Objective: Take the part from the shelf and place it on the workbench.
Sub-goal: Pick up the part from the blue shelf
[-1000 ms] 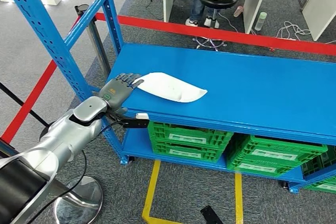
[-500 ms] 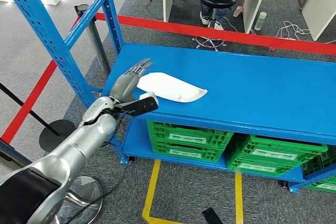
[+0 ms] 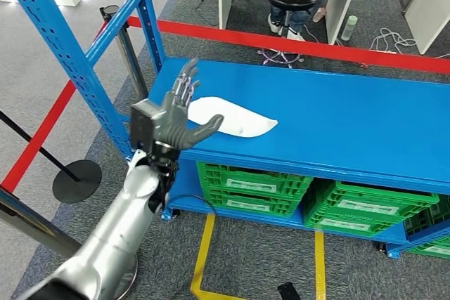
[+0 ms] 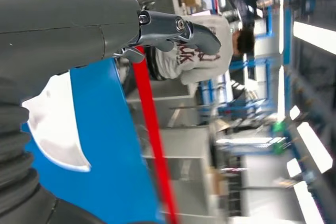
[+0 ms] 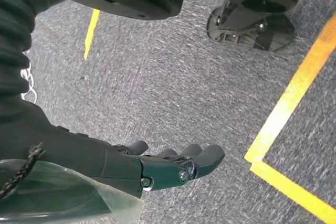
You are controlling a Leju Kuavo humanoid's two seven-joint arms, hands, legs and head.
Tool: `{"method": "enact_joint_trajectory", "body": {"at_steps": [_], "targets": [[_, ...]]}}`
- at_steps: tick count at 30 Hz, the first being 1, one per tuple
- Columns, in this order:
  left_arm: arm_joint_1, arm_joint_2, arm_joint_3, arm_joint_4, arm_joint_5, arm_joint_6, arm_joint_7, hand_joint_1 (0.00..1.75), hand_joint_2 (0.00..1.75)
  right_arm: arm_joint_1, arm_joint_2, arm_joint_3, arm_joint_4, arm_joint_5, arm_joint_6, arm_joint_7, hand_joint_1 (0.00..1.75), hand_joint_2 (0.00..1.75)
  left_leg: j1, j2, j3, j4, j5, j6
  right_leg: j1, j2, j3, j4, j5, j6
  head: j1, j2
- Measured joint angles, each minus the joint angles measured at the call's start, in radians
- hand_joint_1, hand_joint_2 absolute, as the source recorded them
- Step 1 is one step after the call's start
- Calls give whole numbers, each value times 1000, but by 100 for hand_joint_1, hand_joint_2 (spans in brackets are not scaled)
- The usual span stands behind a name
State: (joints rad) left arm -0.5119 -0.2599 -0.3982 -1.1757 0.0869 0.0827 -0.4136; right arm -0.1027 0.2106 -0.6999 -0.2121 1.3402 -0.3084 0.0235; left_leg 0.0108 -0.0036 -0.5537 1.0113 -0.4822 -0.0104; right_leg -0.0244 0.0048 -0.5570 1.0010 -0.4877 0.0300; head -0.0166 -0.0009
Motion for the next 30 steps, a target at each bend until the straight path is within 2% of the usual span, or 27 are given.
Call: {"method": "enact_joint_trajectory", "body": {"at_steps": [4,8,11,15,18,19,22,24,27,30], "targets": [[150,-7,-24,-131,109,99,-2,0,0,16,0,-24,0,-55,-48,-61,0,175,0,0,0,0,-2,2,0,-1,0,0,-1,1,0,0],[274,1,-40,-213,145,218,-49,0,0,32,2,-62,0,-112,-109,-217,0,175,0,0,0,0,-2,2,0,0,0,0,-2,1,0,0],[344,18,-46,-279,162,225,-104,0,0,37,6,-78,0,-124,-146,-306,0,175,0,0,0,0,-2,2,0,-1,0,0,-2,1,0,0],[403,25,-50,-339,163,228,-116,0,0,38,13,-90,0,-127,-156,-321,0,175,0,0,-1,0,-2,2,0,-1,0,0,-2,2,0,0],[428,27,-46,-389,137,269,-200,0,0,39,17,-99,0,-144,-132,-387,0,44,0,0,-1,0,-2,2,0,-1,1,0,-2,2,0,0],[436,28,-43,-408,133,281,-232,0,0,38,18,-102,0,-155,-115,-423,0,44,0,0,-1,0,-2,2,0,-1,1,0,-2,2,0,0],[468,38,-40,-454,134,238,-260,0,0,38,19,-113,0,-178,-56,-517,0,175,0,-1,-1,0,-2,2,0,-3,1,0,-2,2,0,0],[497,47,-41,-475,118,144,-268,0,0,39,19,-118,0,-179,-22,-547,0,175,0,-1,-1,0,-2,2,0,-3,1,0,-2,2,0,0],[534,59,-40,-491,133,-16,-256,0,0,41,17,-125,0,-185,11,-547,0,175,0,-1,-1,0,-2,2,0,-3,1,0,-2,2,0,0],[560,70,-39,-491,125,-105,-243,0,0,41,14,-139,0,-208,55,-529,0,175,-1,-1,-1,1,-3,4,-2,-3,1,-1,-2,2,0,0]]}}
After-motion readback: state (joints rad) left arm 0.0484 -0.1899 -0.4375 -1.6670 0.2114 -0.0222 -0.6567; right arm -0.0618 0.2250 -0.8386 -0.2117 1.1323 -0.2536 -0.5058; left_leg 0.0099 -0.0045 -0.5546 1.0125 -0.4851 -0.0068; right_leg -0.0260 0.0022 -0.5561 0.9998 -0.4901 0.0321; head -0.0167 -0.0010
